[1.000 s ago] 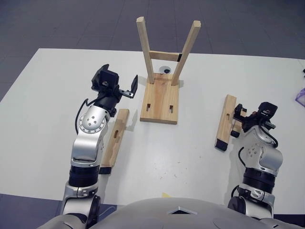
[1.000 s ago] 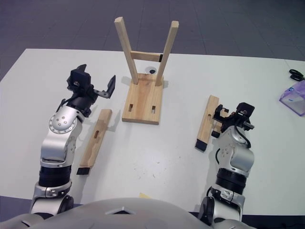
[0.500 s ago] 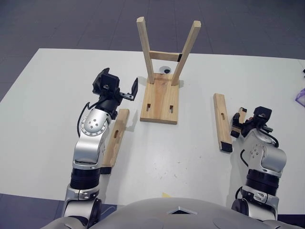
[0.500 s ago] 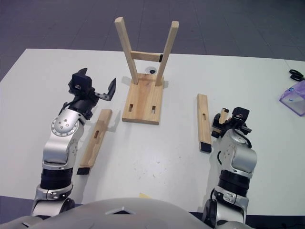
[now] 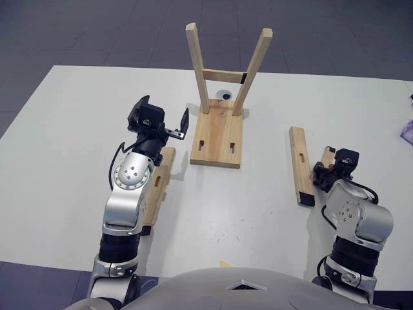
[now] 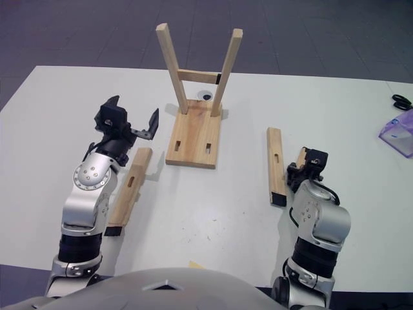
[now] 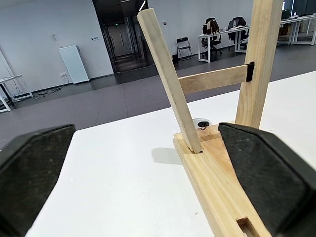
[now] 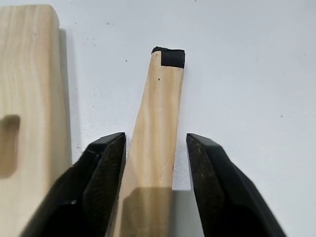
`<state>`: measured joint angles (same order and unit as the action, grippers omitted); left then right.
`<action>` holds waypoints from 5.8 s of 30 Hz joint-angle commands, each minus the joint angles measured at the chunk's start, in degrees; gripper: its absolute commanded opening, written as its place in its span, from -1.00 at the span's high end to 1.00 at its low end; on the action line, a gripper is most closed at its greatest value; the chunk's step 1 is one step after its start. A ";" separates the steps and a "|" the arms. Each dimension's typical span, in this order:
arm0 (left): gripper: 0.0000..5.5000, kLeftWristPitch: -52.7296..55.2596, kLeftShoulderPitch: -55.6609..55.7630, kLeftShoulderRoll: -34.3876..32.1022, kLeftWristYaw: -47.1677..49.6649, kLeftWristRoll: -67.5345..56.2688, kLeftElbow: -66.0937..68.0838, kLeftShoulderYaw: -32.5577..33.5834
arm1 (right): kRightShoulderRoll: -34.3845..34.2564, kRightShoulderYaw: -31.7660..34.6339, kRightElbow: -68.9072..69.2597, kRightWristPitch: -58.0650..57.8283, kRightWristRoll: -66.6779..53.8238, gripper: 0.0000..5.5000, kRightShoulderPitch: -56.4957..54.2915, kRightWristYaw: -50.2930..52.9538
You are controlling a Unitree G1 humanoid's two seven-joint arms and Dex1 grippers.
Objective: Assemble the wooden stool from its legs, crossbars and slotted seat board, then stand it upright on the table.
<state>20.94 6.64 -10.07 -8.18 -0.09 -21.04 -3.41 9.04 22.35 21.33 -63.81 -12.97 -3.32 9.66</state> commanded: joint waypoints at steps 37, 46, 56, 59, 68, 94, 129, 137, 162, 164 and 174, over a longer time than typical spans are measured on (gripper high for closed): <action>-0.96 28.94 19.98 2.82 12.53 -84.02 -1.92 12.77 | 0.03 -29.82 15.03 35.98 -10.49 0.53 -3.03 -30.41; -0.48 29.74 25.23 -2.38 13.35 -83.17 -1.05 10.16 | 2.47 -35.00 11.00 47.13 5.34 0.53 -0.59 -25.60; 0.12 29.99 26.41 -3.87 13.51 -80.19 -0.51 7.64 | 1.43 -35.74 10.39 48.94 8.36 0.53 0.41 -24.17; 0.30 30.76 25.35 -6.37 11.33 -75.58 -1.30 5.74 | 0.77 -35.96 10.77 48.92 8.55 0.53 0.76 -23.98; 0.79 30.24 24.65 -9.20 4.05 -65.39 -2.68 2.15 | -0.45 -36.54 11.60 48.41 9.13 0.53 1.86 -23.16; 0.85 26.94 13.21 -19.36 10.57 -54.62 -2.65 23.94 | -1.60 -24.36 10.34 41.68 4.28 -0.63 6.38 -17.43; 0.85 26.64 -5.82 -17.82 9.82 -48.70 -6.64 15.44 | 2.13 -18.38 8.82 39.44 3.58 -0.96 6.80 -19.40; 0.85 21.71 -1.10 -16.41 6.84 -39.39 -1.67 11.82 | 1.91 -18.20 7.62 39.13 3.45 -0.96 4.87 -18.96; 0.85 5.99 -22.83 -11.24 -3.62 -26.73 0.35 10.82 | 4.34 -15.04 1.89 40.96 7.67 -0.96 -0.21 -16.79; 0.85 5.53 -23.04 -11.12 -3.79 -25.78 1.25 10.42 | 4.30 -14.88 1.57 41.29 7.59 -0.96 -0.71 -16.59; 0.85 5.54 -17.93 -10.90 -4.37 -28.17 0.36 11.44 | 3.18 -15.60 -0.02 41.90 8.02 -0.96 -1.49 -15.82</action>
<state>21.10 -9.26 -20.84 -12.40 -28.88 -24.26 8.82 12.59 6.96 22.39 -22.08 -5.01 -3.73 -6.40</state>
